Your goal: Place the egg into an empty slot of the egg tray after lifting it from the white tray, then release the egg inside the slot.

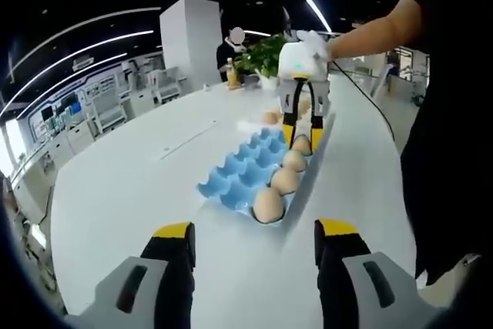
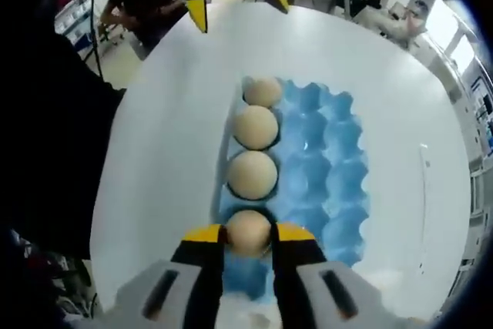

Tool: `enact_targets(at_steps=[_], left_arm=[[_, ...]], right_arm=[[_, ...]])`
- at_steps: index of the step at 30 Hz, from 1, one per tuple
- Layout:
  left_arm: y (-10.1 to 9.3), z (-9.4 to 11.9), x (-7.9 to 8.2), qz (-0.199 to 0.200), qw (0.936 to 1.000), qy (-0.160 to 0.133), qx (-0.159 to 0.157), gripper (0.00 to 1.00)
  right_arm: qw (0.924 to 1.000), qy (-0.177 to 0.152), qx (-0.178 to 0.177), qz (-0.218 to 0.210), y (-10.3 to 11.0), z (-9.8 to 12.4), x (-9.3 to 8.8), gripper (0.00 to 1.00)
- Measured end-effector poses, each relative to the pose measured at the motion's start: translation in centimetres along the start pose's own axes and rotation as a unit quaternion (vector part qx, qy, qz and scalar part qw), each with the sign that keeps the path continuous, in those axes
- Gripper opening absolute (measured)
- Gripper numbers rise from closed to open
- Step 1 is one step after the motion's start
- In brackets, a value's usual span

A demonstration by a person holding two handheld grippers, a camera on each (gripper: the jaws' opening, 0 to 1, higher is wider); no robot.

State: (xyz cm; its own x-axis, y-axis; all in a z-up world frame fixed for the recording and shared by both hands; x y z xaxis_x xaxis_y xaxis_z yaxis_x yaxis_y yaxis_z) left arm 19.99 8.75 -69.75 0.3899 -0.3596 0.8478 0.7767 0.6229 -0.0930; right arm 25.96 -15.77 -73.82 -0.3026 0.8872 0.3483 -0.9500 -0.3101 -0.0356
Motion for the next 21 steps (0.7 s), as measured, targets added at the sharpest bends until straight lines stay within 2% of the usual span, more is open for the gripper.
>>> enact_targets(at_steps=[7,11,16,21], left_arm=[[-0.03,-0.08,-0.01,-0.001,1.0,0.001,0.0,0.63],[-0.07,-0.15,0.13,-0.003,1.0,0.0,-0.002,0.62],[-0.25,-0.35,0.28,-0.006,1.0,0.0,-0.005,0.62],[-0.32,-0.4,0.42,-0.01,0.9999,0.0,-0.003,0.61]], right_arm=[[0.9999,-0.011,0.002,-0.009,-0.05,-0.05,-0.28,0.24],[0.9995,-0.032,-0.006,0.003,0.23,0.04,-0.53,0.25],[0.999,-0.043,-0.013,-0.006,0.3,0.03,-0.62,0.25],[0.9985,-0.043,-0.032,0.005,0.4,0.07,-1.03,0.33]])
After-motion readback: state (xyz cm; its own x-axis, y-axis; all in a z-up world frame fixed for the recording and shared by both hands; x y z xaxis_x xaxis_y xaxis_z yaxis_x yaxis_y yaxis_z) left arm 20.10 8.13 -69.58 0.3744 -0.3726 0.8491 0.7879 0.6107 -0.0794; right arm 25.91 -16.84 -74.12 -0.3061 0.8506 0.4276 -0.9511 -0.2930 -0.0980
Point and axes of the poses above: the point that each gripper's makers call its tool centre point, and the gripper's own axes: z roughly backward along the fingers, y roughly to its left, x roughly out of its top, the point moved 6 cm from there along z, roughly backward along the fingers, and after that the axes turned 10 degrees about z, right-handed, at the moved point
